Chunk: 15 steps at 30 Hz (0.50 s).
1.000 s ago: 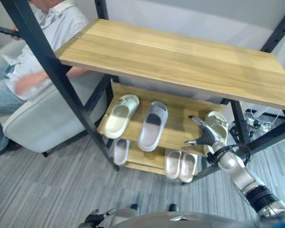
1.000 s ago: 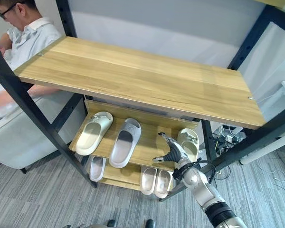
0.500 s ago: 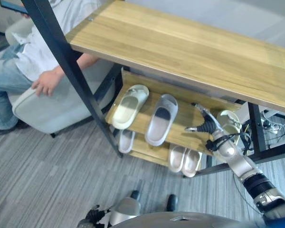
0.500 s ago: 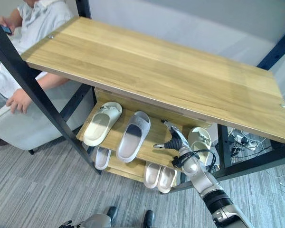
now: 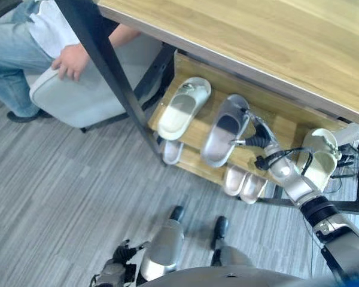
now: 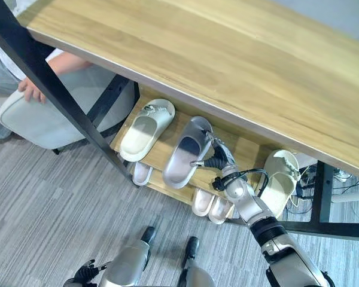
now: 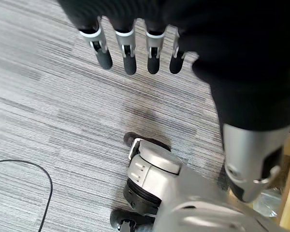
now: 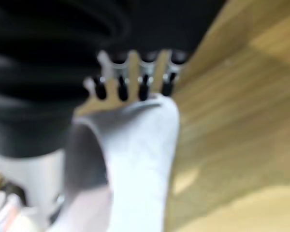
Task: Arrange the slippers neatly on the shoe rack.
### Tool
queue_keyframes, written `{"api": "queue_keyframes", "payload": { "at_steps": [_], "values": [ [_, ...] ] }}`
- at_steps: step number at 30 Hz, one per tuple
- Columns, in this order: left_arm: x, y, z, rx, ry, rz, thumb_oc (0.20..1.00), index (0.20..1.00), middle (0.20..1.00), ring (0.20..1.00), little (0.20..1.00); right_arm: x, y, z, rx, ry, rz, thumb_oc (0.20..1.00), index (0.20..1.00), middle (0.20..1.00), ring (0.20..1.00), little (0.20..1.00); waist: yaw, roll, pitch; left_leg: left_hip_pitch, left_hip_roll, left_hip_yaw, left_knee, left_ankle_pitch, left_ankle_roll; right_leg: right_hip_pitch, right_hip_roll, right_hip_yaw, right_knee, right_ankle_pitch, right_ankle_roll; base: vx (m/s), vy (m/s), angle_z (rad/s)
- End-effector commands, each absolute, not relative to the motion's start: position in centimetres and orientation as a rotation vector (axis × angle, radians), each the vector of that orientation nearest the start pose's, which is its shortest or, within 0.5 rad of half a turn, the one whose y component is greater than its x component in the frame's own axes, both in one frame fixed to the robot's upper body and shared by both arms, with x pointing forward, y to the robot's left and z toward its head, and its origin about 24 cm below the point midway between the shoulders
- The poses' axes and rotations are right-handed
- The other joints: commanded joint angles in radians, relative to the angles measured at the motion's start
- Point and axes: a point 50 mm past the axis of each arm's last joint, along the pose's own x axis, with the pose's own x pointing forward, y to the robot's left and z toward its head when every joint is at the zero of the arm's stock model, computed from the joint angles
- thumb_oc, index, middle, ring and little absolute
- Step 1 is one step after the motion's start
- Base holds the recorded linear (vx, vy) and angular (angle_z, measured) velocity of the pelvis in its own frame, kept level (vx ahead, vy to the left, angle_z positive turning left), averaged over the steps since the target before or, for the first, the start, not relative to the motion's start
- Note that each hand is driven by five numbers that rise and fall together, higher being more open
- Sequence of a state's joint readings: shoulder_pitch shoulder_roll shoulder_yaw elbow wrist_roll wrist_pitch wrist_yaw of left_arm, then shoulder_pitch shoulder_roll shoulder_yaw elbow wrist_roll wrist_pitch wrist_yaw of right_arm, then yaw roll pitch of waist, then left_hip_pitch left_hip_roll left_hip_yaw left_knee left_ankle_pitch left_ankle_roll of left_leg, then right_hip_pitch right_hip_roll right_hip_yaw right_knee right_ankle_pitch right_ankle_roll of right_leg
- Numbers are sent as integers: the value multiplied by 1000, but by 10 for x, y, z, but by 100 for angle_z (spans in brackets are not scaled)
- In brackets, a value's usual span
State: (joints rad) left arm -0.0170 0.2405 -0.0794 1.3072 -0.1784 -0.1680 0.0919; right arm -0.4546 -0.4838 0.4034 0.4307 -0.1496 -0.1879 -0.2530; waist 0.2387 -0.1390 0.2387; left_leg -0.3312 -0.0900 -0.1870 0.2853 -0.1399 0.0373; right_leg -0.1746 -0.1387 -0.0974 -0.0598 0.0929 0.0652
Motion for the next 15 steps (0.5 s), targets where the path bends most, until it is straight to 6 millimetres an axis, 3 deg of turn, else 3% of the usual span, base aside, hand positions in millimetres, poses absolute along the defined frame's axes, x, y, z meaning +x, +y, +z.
{"api": "queue_keyframes", "payload": {
  "at_steps": [1, 8, 11, 15],
  "values": [
    [95, 232, -159, 188, 1088, 224, 1000, 1000, 1000, 1000, 1000, 337, -179, 114, -728, -357, 18, 1000, 1000, 1000, 1000, 1000, 59, 47, 1, 101, 20, 48, -188, 69, -28, 52, -34, 1, 134, -66, 106, 32, -1, 8],
    [103, 227, -157, 201, 1055, 218, 1000, 1000, 1000, 1000, 1000, 348, -204, 119, -912, -344, -144, 1000, 1000, 1000, 1000, 1000, 71, 44, 12, 70, 12, 32, -176, 67, -31, 42, -39, -12, 131, -58, 109, 13, -7, 6],
    [108, 228, -156, 235, 1040, 204, 1000, 1000, 1000, 1000, 1000, 363, -214, 123, -983, -295, -209, 1000, 1000, 1000, 1000, 1000, 81, 42, 12, 58, 8, 26, -176, 68, -36, 40, -44, -20, 123, -53, 110, 34, 4, 5],
    [109, 229, -155, 247, 1037, 198, 1000, 1000, 1000, 1000, 1000, 367, -214, 126, -1024, -294, -220, 1000, 1000, 1000, 1000, 1000, 84, 42, 8, 57, 5, 24, -178, 66, -37, 41, -45, -22, 121, -48, 111, 15, 3, 1]
  ]
}}
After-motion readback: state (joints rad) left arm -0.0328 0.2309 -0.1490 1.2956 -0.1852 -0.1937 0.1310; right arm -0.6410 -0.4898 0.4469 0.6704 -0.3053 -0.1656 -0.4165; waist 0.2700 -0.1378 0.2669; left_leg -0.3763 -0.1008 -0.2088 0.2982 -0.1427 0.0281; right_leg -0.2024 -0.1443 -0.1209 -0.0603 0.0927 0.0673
